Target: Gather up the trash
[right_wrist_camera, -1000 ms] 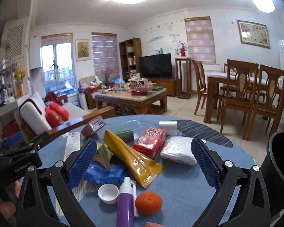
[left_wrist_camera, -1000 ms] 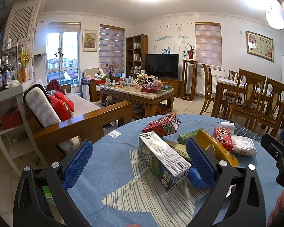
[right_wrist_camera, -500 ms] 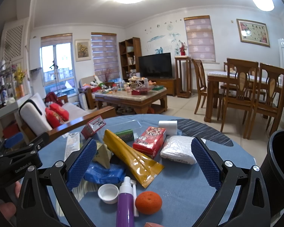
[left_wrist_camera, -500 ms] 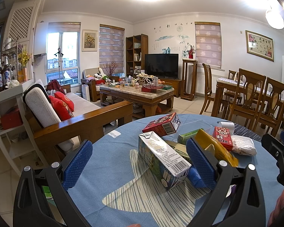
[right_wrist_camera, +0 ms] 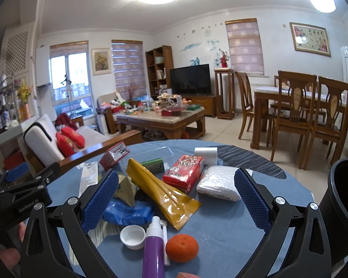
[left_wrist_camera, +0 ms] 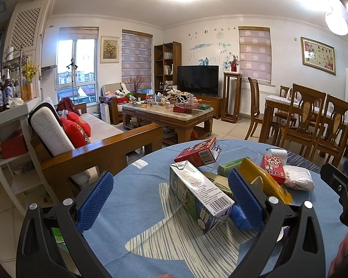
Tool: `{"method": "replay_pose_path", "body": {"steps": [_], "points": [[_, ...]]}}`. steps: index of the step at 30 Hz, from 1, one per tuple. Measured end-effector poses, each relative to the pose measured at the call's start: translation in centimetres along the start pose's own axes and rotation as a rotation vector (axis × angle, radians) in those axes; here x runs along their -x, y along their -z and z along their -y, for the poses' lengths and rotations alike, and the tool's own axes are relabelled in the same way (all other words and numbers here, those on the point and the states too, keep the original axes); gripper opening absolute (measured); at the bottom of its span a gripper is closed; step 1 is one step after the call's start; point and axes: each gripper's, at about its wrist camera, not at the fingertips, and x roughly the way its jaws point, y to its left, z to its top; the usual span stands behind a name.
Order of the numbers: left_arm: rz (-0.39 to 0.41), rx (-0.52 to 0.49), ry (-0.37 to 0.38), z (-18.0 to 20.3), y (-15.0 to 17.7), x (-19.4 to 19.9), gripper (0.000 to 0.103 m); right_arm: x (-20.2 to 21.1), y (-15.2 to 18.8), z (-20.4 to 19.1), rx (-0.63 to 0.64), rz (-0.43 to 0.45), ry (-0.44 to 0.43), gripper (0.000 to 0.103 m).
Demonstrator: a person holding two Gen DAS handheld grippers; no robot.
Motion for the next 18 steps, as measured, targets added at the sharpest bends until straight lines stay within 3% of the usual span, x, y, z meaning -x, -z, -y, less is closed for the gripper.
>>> {"method": "replay_pose_path", "body": {"steps": [18], "points": [[0.000, 0.000, 0.000, 0.00, 0.00, 0.00, 0.098, -0.03, -0.05, 0.07, -0.004, -0.001, 0.000, 0.098]]}}
